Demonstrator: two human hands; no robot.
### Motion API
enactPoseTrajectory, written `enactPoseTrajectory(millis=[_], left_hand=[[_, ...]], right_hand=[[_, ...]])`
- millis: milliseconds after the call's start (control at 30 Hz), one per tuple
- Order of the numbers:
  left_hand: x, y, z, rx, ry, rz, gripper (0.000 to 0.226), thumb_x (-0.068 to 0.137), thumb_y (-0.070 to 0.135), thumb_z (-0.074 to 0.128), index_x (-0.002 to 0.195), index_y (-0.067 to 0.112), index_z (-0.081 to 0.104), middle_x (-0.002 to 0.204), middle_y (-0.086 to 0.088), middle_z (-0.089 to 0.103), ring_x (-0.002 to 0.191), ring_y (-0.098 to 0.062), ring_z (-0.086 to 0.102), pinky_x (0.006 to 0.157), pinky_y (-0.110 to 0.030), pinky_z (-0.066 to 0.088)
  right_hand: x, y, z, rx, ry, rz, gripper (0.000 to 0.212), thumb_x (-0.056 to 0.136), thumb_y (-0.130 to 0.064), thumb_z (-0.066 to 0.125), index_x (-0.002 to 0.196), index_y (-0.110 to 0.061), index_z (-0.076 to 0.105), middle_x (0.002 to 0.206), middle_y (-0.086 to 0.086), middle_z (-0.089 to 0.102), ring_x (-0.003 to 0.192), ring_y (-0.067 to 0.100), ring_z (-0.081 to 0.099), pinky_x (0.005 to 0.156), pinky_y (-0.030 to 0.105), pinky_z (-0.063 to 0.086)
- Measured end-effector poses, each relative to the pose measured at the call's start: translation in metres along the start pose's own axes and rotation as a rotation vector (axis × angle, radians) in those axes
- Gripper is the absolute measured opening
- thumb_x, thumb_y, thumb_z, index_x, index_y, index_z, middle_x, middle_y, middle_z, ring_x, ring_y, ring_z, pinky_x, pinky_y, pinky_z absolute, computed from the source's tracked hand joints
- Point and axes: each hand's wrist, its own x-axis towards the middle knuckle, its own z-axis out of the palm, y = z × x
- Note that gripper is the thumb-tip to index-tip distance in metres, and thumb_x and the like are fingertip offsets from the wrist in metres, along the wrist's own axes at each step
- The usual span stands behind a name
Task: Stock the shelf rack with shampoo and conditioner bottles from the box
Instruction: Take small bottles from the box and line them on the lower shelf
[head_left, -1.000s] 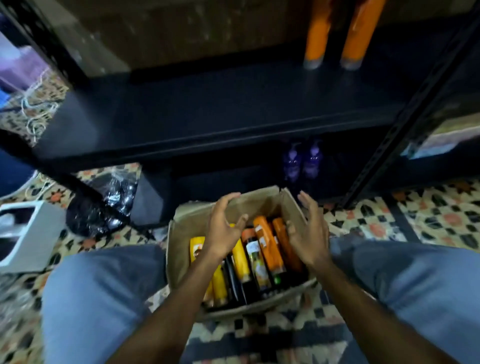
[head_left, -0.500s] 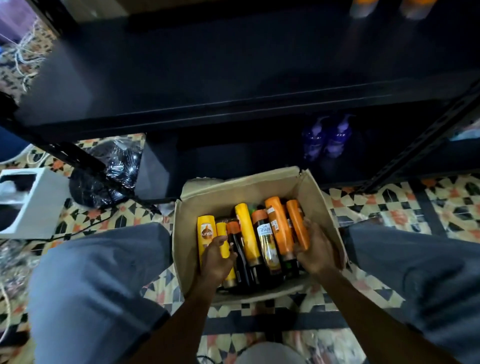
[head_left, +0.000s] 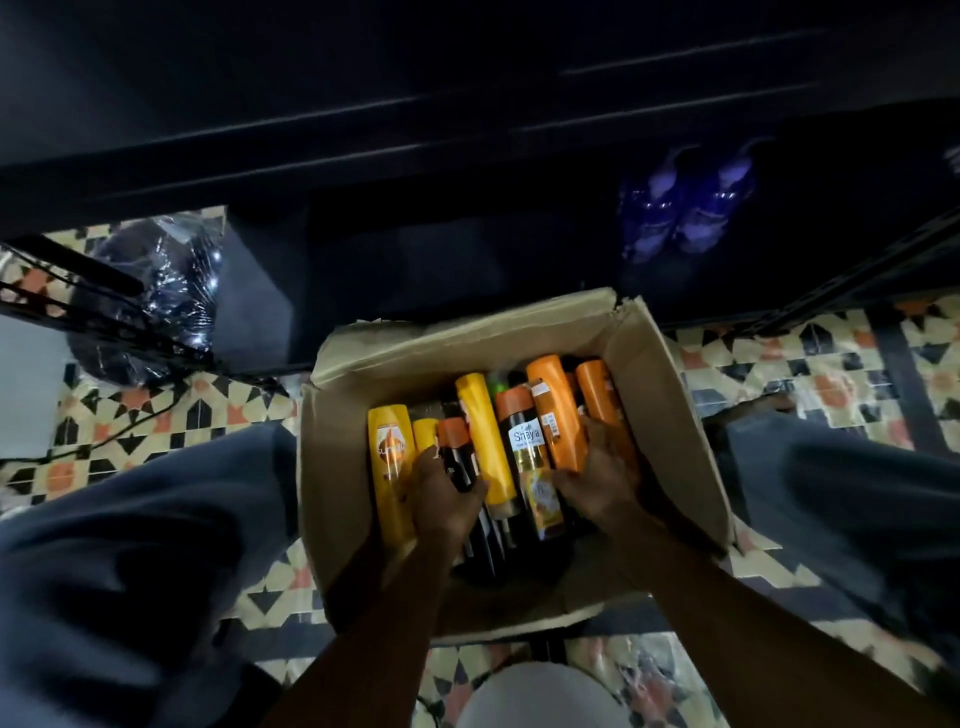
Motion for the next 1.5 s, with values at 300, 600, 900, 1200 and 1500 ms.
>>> enactPoseTrajectory(millis=[300, 600, 900, 1200, 1500], left_hand=[[0.012, 0.018, 0.007, 0.461, -0.097, -0.062, 0.105, 0.077, 0.056, 0.080, 0.155, 0.010, 0.027, 0.153, -0.019, 0.037, 0.139, -0.040, 0.041, 0.112, -0.051, 0.037], [-0.011, 0.004, 0.024, 0.101, -0.136, -0.023, 0.128, 0.077, 0.031, 0.086, 0.160, 0.027, -0.011, 0.146, -0.016, 0.052, 0.130, -0.041, 0.054, 0.105, -0.049, 0.043], [-0.032, 0.009, -0.016, -0.377, -0.161, 0.017, 0.086, 0.075, 0.019, 0.085, 0.147, 0.031, 0.040, 0.128, 0.004, 0.065, 0.115, -0.019, 0.063, 0.101, -0.049, 0.053], [-0.095, 0.058, -0.065, -0.462, -0.098, 0.246, 0.067, 0.081, 0.003, 0.077, 0.137, 0.021, 0.047, 0.113, -0.004, 0.068, 0.098, -0.018, 0.067, 0.070, -0.024, 0.052], [-0.153, 0.119, -0.120, -0.592, -0.106, 0.519, 0.061, 0.084, -0.002, 0.072, 0.130, 0.030, 0.049, 0.108, -0.003, 0.070, 0.094, -0.012, 0.069, 0.070, -0.022, 0.054]], right_hand=[[0.022, -0.003, 0.010, -0.105, 0.059, 0.069, 0.093, 0.076, -0.029, 0.085, 0.151, -0.015, 0.032, 0.149, 0.016, 0.039, 0.133, 0.038, 0.045, 0.105, 0.042, 0.040], [0.010, 0.011, 0.006, -0.021, 0.009, 0.083, 0.078, 0.068, -0.035, 0.090, 0.129, -0.020, 0.044, 0.121, 0.009, 0.064, 0.111, 0.031, 0.063, 0.090, 0.037, 0.049], [-0.026, 0.002, -0.011, 0.444, -0.167, 0.112, 0.070, 0.067, -0.045, 0.086, 0.129, -0.034, 0.055, 0.121, 0.006, 0.067, 0.104, 0.030, 0.066, 0.095, 0.057, 0.053], [-0.090, -0.047, -0.065, 0.624, -0.194, -0.110, 0.060, 0.078, -0.018, 0.078, 0.130, -0.017, 0.049, 0.102, 0.022, 0.073, 0.062, 0.031, 0.066, 0.057, 0.039, 0.055], [-0.151, -0.095, -0.129, 0.633, -0.017, -0.302, 0.042, 0.076, -0.017, 0.078, 0.114, -0.009, 0.061, 0.088, 0.021, 0.071, 0.064, 0.029, 0.068, 0.059, 0.038, 0.056]])
